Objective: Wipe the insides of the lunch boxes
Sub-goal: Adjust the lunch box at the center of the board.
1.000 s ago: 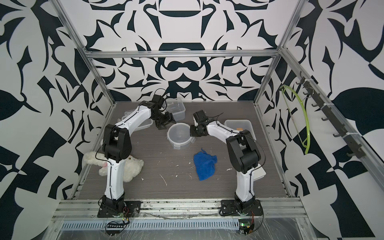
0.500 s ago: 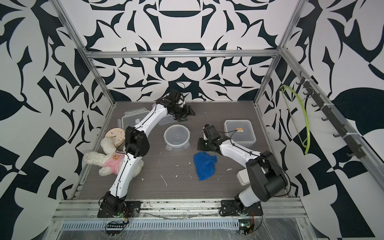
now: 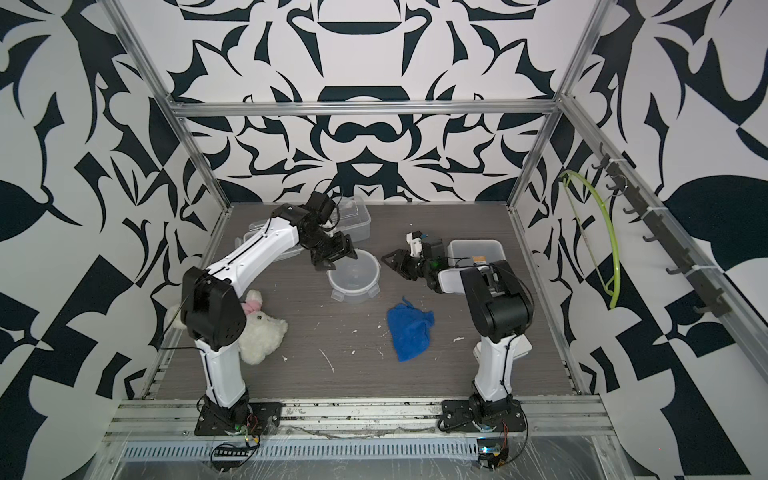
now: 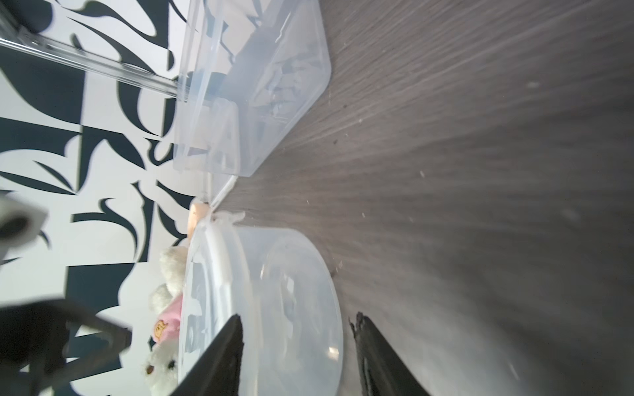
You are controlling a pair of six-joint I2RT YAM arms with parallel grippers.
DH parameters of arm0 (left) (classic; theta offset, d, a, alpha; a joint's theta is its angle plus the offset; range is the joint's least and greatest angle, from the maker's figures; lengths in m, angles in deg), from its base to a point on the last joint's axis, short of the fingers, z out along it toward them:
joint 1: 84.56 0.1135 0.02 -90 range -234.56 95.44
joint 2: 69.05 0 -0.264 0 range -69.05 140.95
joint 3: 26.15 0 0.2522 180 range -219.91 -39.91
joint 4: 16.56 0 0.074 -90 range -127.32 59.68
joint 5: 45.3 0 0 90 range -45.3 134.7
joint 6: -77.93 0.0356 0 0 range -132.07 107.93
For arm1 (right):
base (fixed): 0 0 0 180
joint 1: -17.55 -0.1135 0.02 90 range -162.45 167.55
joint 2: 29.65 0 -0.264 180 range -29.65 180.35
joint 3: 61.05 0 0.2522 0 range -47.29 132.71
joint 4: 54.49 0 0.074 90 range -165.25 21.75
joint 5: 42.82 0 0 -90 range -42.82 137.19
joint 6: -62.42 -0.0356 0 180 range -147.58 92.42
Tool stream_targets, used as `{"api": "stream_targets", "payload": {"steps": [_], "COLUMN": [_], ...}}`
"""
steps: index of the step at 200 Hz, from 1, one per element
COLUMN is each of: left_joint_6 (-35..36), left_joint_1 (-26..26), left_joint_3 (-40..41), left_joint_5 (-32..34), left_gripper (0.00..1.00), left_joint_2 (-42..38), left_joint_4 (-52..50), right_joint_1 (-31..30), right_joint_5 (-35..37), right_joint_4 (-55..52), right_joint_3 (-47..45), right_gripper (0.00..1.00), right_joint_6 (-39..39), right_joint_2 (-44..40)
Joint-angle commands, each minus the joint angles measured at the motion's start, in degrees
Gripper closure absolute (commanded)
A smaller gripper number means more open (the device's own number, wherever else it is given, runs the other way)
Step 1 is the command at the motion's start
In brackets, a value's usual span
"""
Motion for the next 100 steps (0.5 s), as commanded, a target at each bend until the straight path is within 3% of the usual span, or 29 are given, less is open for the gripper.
{"api": "stream_targets", "payload": {"steps": [1, 34, 100], "left_joint_6": [-4.0, -6.9, -6.3], "left_joint_1": [-0.2, -0.1, 0.9], "left_joint_3": [6.2, 13.1, 2.9], "left_joint_5": [6.9, 4.0, -1.1], "left_gripper": [0.18, 0.16, 0.19], "left_joint_2": [-5.5, -4.4, 10.3], "left_joint_4": [-3.6, 5.8, 14.4], "right_joint_1": [-0.3, -0.4, -0.6], "right_joint_5": [-4.8, -5.5, -5.7], "right_joint_4": [14.7, 14.1, 14.9], "right_joint_3": [2.6, 4.2, 0.6], "right_gripper": [0.46, 0.45, 0.44], "right_joint_6": [-8.0, -7.7, -8.9], "right_joint_2": [2.2, 3.6, 2.0]}}
